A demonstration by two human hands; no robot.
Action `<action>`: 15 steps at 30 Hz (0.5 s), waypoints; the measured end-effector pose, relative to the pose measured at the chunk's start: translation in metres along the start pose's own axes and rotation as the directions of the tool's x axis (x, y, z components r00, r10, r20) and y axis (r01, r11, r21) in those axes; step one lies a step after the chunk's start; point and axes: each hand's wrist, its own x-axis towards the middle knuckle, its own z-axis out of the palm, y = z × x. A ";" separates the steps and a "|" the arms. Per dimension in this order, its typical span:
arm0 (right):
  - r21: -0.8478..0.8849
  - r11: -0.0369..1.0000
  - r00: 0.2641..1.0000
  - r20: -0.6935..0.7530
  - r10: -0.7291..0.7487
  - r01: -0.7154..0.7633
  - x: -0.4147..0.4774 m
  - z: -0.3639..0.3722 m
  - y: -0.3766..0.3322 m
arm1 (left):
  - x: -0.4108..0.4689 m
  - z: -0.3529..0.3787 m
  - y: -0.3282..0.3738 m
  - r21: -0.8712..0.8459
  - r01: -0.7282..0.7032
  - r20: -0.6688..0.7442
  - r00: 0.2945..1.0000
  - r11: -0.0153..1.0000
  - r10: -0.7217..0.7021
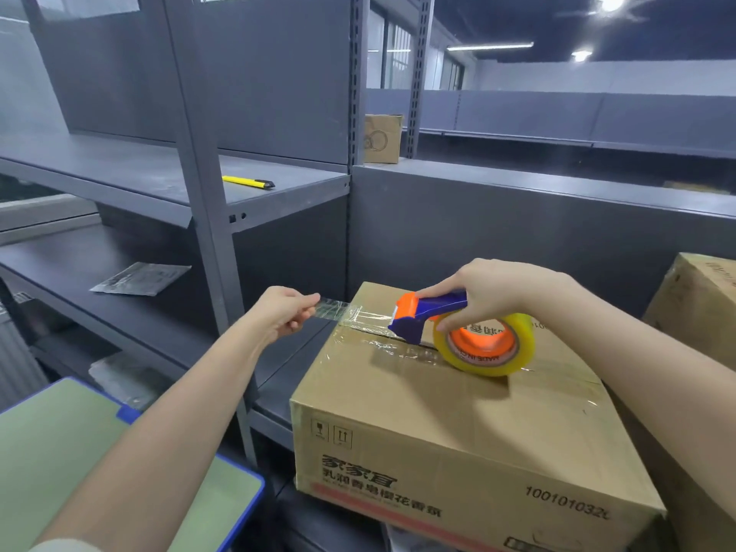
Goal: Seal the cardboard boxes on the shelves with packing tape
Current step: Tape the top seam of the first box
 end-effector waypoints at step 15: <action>-0.102 0.995 1.000 -0.012 -0.001 0.000 0.017 0.009 -0.003 | 0.014 0.004 -0.025 0.133 0.012 -0.056 0.998 0.991 -0.004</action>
